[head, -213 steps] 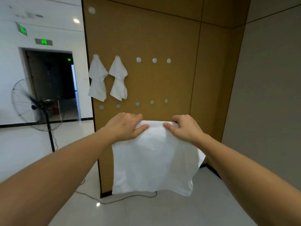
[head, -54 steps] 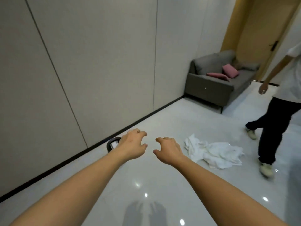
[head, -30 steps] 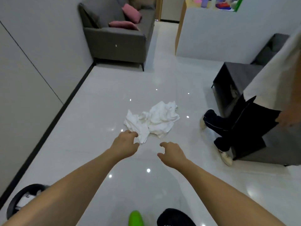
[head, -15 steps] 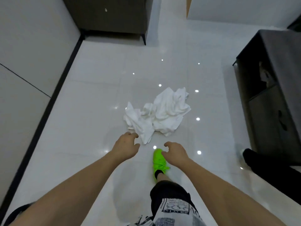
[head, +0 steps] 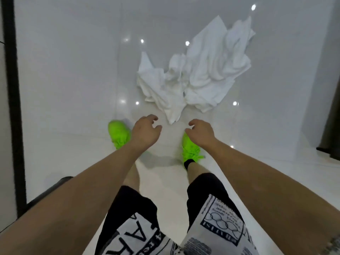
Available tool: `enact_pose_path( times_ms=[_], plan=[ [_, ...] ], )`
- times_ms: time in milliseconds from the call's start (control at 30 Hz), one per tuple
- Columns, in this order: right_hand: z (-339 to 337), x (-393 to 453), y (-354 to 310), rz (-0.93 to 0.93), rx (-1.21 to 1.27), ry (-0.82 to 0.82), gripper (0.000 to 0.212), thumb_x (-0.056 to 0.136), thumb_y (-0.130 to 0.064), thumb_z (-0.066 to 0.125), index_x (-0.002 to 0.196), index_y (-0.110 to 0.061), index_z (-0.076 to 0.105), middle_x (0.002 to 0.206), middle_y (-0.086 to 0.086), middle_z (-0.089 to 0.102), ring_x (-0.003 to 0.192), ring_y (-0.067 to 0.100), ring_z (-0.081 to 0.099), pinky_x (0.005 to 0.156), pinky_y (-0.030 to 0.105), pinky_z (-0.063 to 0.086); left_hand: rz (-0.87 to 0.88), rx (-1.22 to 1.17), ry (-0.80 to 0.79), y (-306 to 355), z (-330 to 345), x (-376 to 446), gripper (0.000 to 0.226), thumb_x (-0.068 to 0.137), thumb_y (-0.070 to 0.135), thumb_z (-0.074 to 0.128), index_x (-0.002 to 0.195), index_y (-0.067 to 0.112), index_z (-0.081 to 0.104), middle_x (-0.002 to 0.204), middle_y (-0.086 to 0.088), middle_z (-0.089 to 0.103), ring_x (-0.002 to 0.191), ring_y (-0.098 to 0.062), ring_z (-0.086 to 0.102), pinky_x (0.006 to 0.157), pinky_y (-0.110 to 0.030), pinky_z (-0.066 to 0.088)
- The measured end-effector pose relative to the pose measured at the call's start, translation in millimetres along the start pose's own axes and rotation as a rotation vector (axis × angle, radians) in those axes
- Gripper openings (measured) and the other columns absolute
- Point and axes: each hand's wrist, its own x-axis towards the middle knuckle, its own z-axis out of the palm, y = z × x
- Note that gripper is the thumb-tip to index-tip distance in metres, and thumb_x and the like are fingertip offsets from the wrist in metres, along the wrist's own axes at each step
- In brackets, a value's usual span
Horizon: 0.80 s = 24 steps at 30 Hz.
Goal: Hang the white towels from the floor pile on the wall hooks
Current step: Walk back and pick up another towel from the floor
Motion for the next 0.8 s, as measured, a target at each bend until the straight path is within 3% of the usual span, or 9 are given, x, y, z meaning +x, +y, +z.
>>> enact_pose_path(
  times_ms=[167, 333, 400, 500, 633, 700, 800],
  plan=[
    [76.1, 121.2, 14.2, 0.17, 0.167, 0.019, 0.037, 0.086, -0.031, 0.064, 0.119, -0.013, 0.068, 0.12, 0.007, 0.067, 0.117, 0.025, 0.058, 0.099, 0.03, 0.042, -0.036, 0.002, -0.073, -58.7, 58.6, 127.3, 0.039, 0.089, 0.032, 0.062, 0.125, 0.018, 0.058, 0.118, -0.006, 0.061, 0.104, -0.021, 0.057, 0.082, -0.022, 0.035],
    [153.4, 239.1, 35.9, 0.393, 0.512, 0.11, 0.029, 0.083, -0.025, 0.067, 0.107, -0.011, 0.072, 0.105, 0.011, 0.072, 0.102, 0.031, 0.066, 0.093, 0.046, 0.053, -0.029, 0.042, -0.154, -118.0, 122.7, 247.3, 0.04, 0.09, 0.036, 0.059, 0.127, 0.02, 0.057, 0.119, -0.004, 0.059, 0.106, -0.019, 0.054, 0.084, -0.022, 0.033],
    [167.7, 278.5, 43.3, 0.456, 0.612, 0.184, 0.03, 0.081, -0.025, 0.066, 0.107, -0.012, 0.071, 0.102, 0.01, 0.071, 0.097, 0.028, 0.067, 0.089, 0.041, 0.055, -0.013, 0.069, -0.19, -131.1, 143.8, 283.2, 0.04, 0.09, 0.039, 0.057, 0.126, 0.021, 0.057, 0.118, -0.002, 0.059, 0.107, -0.019, 0.054, 0.084, -0.023, 0.034],
    [178.5, 323.7, 50.2, 0.5, 0.73, 0.296, 0.036, 0.08, -0.026, 0.067, 0.113, -0.01, 0.066, 0.104, 0.002, 0.066, 0.093, 0.018, 0.063, 0.071, 0.023, 0.05, 0.029, 0.116, -0.215, -142.7, 164.1, 318.7, 0.036, 0.089, 0.039, 0.057, 0.121, 0.022, 0.058, 0.112, -0.001, 0.059, 0.1, -0.02, 0.056, 0.081, -0.025, 0.034],
    [181.4, 357.4, 53.6, 0.568, 0.936, 0.425, 0.005, 0.078, -0.02, 0.071, 0.076, -0.018, 0.067, 0.079, -0.001, 0.069, 0.078, 0.019, 0.067, 0.061, 0.023, 0.054, 0.064, 0.158, -0.23, -146.2, 177.1, 341.9, 0.034, 0.089, 0.035, 0.056, 0.119, 0.021, 0.059, 0.112, -0.004, 0.06, 0.099, -0.021, 0.055, 0.08, -0.025, 0.034],
    [180.8, 358.5, 54.0, 0.588, 0.996, 0.476, 0.014, 0.077, -0.018, 0.075, 0.067, -0.021, 0.065, 0.071, -0.003, 0.068, 0.072, 0.016, 0.067, 0.055, 0.02, 0.053, 0.075, 0.173, -0.238, -143.8, 176.6, 343.0, 0.035, 0.09, 0.036, 0.055, 0.121, 0.021, 0.059, 0.114, -0.004, 0.06, 0.103, -0.021, 0.055, 0.081, -0.025, 0.034],
    [179.5, 344.7, 54.4, 0.606, 0.967, 0.536, 0.013, 0.073, -0.024, 0.08, 0.075, -0.016, 0.07, 0.074, 0.001, 0.071, 0.074, 0.018, 0.069, 0.069, 0.03, 0.059, 0.084, 0.193, -0.245, -136.1, 164.2, 330.9, 0.036, 0.091, 0.037, 0.054, 0.122, 0.02, 0.058, 0.115, -0.004, 0.06, 0.106, -0.022, 0.055, 0.083, -0.026, 0.035]
  ],
)
